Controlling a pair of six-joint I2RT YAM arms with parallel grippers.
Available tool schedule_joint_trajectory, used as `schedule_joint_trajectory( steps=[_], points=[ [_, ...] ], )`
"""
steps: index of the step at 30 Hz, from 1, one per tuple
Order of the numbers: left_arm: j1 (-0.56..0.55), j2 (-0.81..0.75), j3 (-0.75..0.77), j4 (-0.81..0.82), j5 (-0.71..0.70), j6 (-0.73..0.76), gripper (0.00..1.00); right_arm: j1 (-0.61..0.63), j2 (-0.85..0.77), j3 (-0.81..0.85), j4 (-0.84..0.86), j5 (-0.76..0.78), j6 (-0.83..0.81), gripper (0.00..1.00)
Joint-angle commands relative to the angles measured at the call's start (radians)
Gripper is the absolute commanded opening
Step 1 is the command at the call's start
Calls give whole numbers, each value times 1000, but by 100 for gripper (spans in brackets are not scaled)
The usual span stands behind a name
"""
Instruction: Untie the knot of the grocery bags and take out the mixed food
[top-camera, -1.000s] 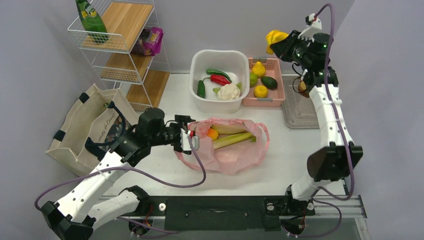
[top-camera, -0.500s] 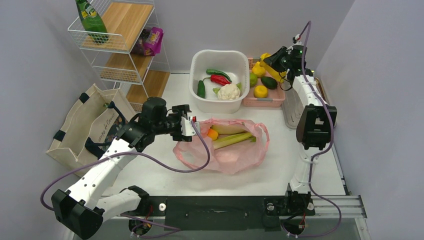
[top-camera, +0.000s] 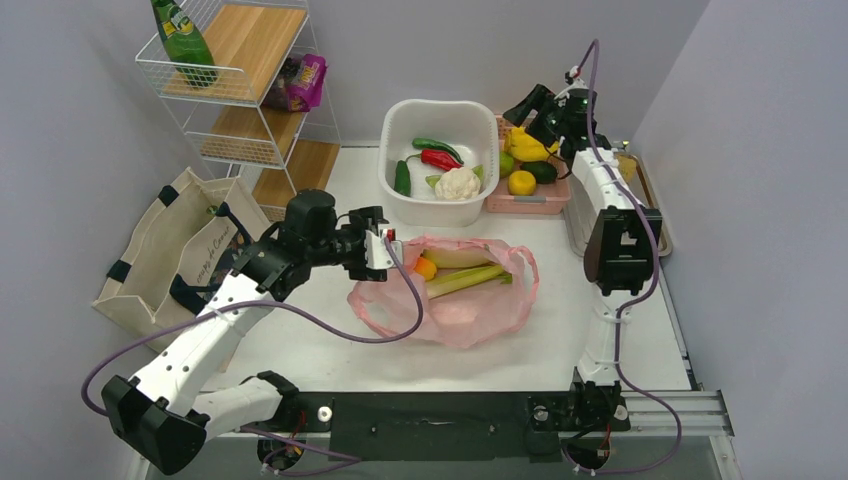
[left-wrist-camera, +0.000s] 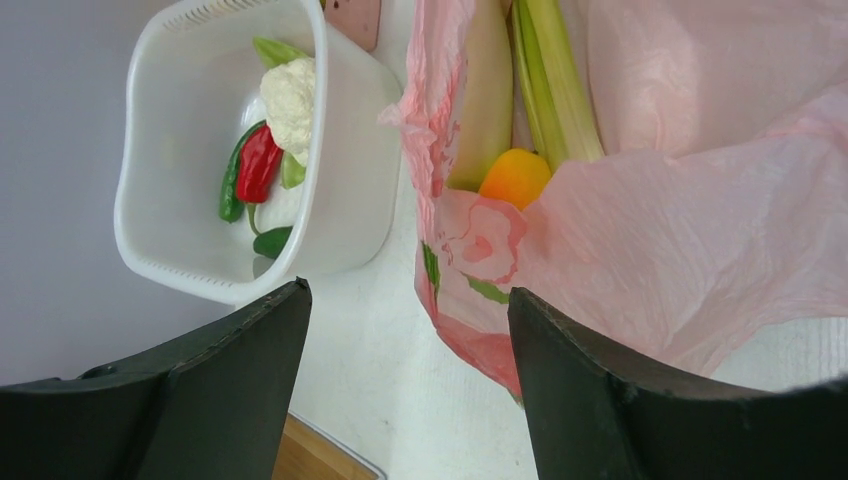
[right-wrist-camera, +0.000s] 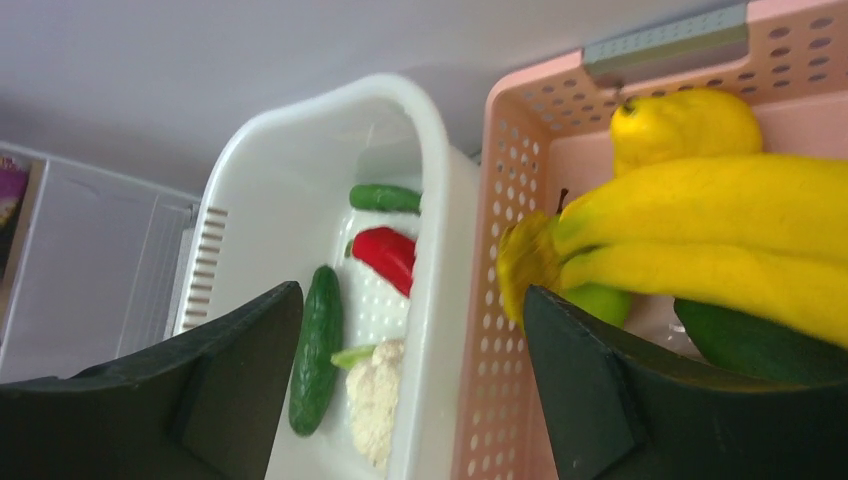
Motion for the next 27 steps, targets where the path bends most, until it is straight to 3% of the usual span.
schedule_joint_trajectory(
  steps=[1,4,10,16,20,27],
  points=[
    [-54,-15,64,5,54,-51,68,14,-230,-80,-16,-42,-110,77],
    [-108,10,94,-1,59,-92,57,25,-381,-174,-87,-64,-232,77],
    [-213,100,125,-24,55,-91,32,126,-645,-345,-384,-70,-530,77],
    [-308,253,109,18,-55,-48,18,186,-785,-525,-479,-72,-600,75],
    [-334,365,108,41,-151,-5,20,210,-788,-564,-497,-69,-601,72],
    [-341,574,195,36,-343,51,47,239,-710,-592,-533,-37,-657,65]
  ],
)
